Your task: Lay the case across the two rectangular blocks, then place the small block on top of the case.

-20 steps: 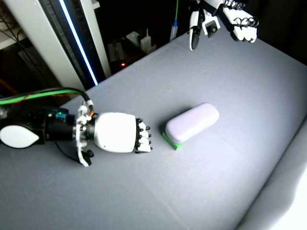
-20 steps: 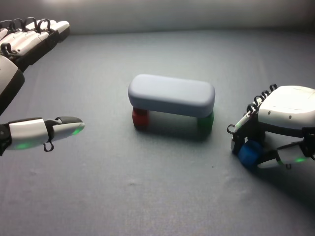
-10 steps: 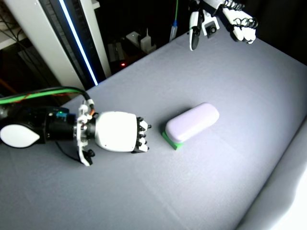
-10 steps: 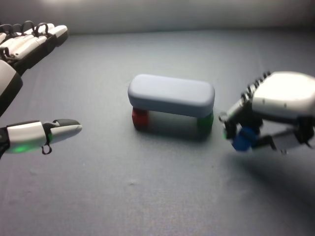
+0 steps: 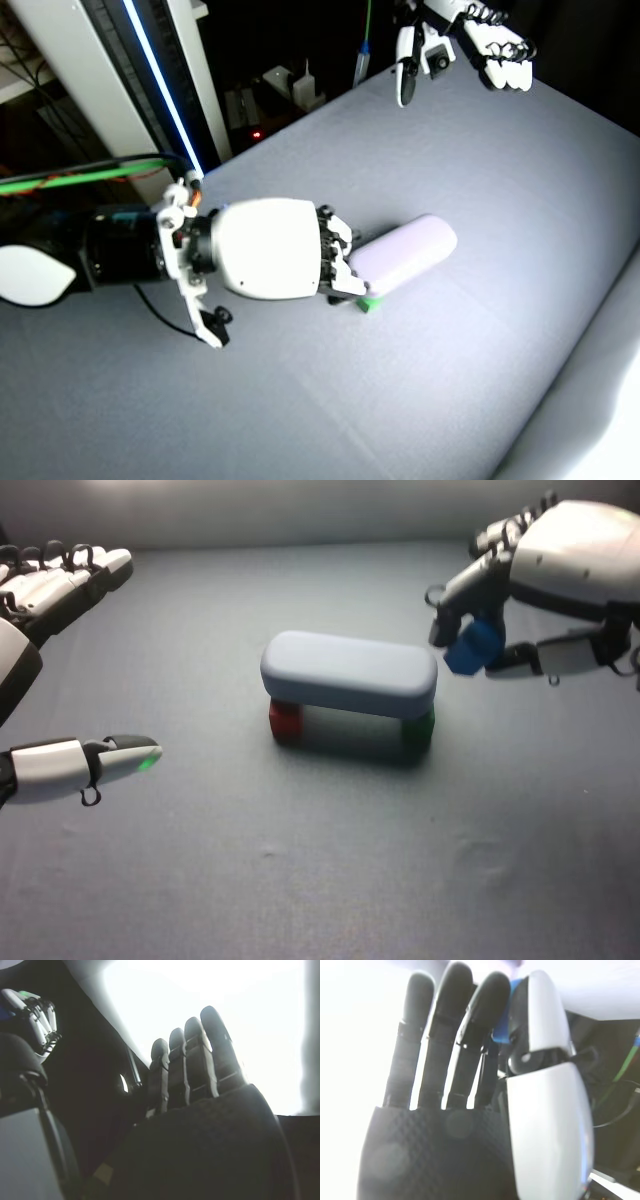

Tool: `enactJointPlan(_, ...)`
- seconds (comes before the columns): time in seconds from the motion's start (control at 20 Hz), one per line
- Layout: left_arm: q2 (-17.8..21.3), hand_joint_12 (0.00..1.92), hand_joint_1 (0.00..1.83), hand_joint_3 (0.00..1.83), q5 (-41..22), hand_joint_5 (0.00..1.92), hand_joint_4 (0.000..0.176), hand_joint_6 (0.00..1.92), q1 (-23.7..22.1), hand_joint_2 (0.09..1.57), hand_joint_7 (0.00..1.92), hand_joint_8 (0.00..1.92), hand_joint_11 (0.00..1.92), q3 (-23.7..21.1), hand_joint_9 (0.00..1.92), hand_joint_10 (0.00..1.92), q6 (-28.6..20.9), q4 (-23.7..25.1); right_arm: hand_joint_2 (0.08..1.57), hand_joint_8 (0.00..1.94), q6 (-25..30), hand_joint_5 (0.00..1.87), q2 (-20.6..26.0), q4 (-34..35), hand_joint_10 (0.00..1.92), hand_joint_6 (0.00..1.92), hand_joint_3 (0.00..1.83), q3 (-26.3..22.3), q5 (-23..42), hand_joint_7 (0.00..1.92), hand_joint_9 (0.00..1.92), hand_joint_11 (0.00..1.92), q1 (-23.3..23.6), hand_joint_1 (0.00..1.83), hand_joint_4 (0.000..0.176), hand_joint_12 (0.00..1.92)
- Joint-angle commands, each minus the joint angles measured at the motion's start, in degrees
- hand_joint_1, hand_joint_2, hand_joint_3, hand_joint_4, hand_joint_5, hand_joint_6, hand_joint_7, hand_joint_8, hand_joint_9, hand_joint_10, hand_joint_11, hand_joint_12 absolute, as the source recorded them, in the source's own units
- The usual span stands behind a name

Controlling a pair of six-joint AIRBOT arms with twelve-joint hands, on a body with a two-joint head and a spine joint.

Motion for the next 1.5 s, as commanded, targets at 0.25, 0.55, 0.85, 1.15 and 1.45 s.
enactJointPlan(0.25,-0.19,0.66,0.89,0.00,-7.44,0.22,0.005,0.00,0.09,0.89,0.18,0.00,0.00,0.32,0.18,0.00,-0.53,0.32,1.06,0.74,-1.27,1.05,-3.58,2.25,1.02,0.92,0.00,2.87,5.48,1.15,1.00,0.83,4.33,1.24,0.024,1.49)
enactJointPlan(0.55,-0.74,0.62,0.86,0.00,-7.11,0.22,0.026,0.00,0.07,0.89,0.18,0.00,0.00,0.72,0.18,0.00,-0.88,0.32,1.04,0.48,-1.29,1.06,-8.03,2.00,0.75,0.93,0.00,6.07,2.06,1.27,1.09,0.70,5.26,1.26,0.000,1.37)
enactJointPlan(0.85,-1.07,0.69,0.82,0.00,-6.74,0.23,0.043,0.00,-0.11,0.87,0.19,0.00,0.00,1.00,0.21,0.00,-1.32,0.38,1.04,0.56,-1.29,1.08,-11.88,-0.22,0.81,0.85,0.00,8.58,-2.16,1.25,1.12,0.81,6.39,1.26,0.009,1.47)
enactJointPlan(1.15,-1.55,0.62,0.81,0.00,-6.44,0.22,0.058,0.00,-0.31,0.89,0.19,0.00,0.00,1.35,0.19,0.00,-1.65,0.47,1.05,0.61,-1.29,1.07,-13.60,-1.70,0.78,0.90,0.00,9.82,-4.38,1.20,0.97,0.59,7.13,1.25,0.024,1.46)
enactJointPlan(1.45,-1.75,0.58,0.80,0.00,-6.43,0.22,0.061,0.00,-0.37,0.89,0.19,0.00,0.00,1.38,0.19,0.00,-1.78,0.53,1.06,0.62,-1.29,1.03,-14.40,-3.23,0.83,0.96,0.00,10.59,-6.27,1.20,1.03,0.76,7.83,1.25,0.012,1.44)
